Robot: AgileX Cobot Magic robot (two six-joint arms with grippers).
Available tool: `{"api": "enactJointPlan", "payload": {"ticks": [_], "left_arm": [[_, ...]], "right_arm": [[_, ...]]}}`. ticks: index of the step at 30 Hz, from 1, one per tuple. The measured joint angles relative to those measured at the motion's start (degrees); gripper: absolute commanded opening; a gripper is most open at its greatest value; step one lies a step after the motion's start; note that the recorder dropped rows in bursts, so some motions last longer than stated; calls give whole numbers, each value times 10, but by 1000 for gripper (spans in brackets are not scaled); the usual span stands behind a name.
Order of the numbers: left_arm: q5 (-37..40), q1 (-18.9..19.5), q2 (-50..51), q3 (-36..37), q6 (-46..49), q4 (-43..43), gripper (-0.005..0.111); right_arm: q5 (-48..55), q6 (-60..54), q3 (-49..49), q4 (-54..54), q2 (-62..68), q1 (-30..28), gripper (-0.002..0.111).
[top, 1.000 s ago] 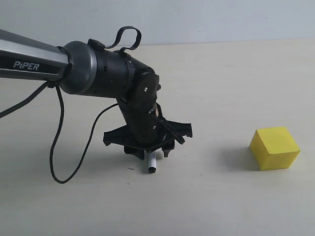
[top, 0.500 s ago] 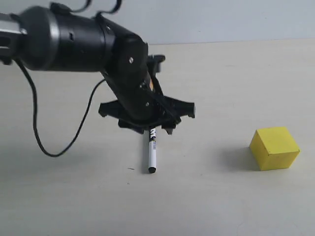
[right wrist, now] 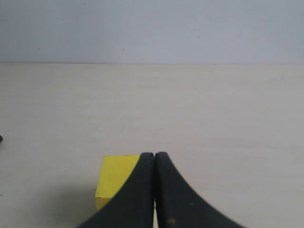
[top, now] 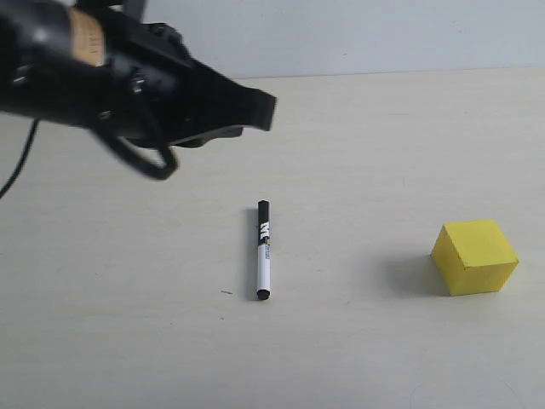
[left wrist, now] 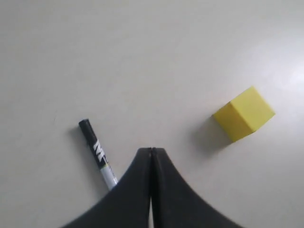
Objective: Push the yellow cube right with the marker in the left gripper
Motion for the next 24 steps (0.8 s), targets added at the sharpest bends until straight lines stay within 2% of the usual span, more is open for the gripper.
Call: {"api": "enactJointPlan", "payload": {"ticks": [5,11,14,16,20,24], "left_arm": [[-144,0,-160,155,0,1,0],[-176,0,-341,282,21,1,0],[-123,0,-441,328,3,1,0],[-52,0,-500,346,-1,1,0],[50,0,-558,355,-2,1,0],[66,0,-568,355,-2,1,0]], "right_arm": [[0,0,0,0,0,0,0],[0,0,0,0,0,0,0],[0,0,0,0,0,0,0],[0,0,0,0,0,0,0],[1,0,0,0,0,0,0],[1,0,0,0,0,0,0]]}}
